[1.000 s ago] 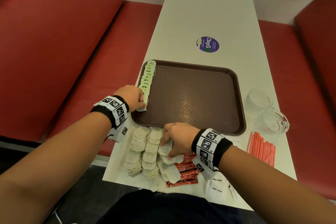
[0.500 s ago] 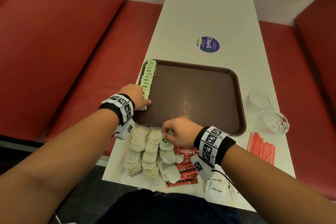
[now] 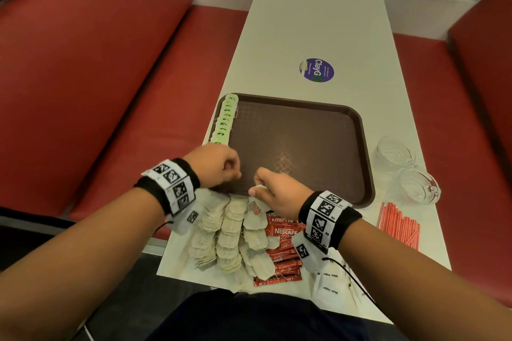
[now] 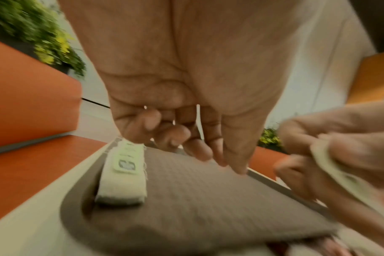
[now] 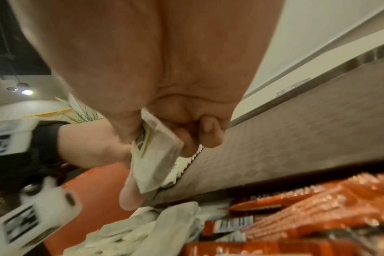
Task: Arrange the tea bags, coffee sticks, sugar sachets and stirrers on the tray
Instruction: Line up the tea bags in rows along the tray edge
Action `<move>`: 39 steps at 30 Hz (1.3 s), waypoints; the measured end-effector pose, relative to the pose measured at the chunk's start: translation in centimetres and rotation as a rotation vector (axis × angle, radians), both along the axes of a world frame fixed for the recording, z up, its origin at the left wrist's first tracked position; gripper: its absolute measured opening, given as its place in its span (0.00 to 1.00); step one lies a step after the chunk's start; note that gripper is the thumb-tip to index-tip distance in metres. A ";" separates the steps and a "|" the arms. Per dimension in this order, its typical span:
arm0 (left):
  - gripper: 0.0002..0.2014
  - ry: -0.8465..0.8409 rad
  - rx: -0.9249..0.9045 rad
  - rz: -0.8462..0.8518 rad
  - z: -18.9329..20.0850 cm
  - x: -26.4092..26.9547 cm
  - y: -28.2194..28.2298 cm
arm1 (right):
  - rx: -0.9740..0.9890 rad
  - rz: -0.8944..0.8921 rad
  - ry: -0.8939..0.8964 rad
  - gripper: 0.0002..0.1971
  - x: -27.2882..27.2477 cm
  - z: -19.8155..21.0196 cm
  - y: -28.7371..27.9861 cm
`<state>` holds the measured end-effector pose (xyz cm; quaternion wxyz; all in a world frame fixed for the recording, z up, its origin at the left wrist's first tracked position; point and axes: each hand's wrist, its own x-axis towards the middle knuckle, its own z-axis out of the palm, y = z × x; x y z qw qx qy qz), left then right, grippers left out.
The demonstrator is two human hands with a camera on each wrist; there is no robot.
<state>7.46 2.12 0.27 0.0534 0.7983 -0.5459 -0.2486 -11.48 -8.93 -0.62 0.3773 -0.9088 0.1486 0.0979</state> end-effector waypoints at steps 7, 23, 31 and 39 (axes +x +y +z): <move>0.15 -0.027 0.100 -0.255 -2.4 -3.1 3.4 | 0.042 -0.052 -0.043 0.14 -0.1 -0.1 -0.3; 0.05 0.062 -0.292 -0.107 1.9 -3.8 2.8 | 0.058 -0.046 -0.110 0.07 0.3 -0.6 -0.3; 0.03 0.150 -0.523 0.019 3.0 -3.9 2.9 | 0.091 -0.110 -0.193 0.12 0.8 0.5 -0.6; 0.04 0.293 -0.522 0.086 2.7 -4.0 2.4 | 0.193 -0.124 -0.136 0.07 1.2 0.8 -0.5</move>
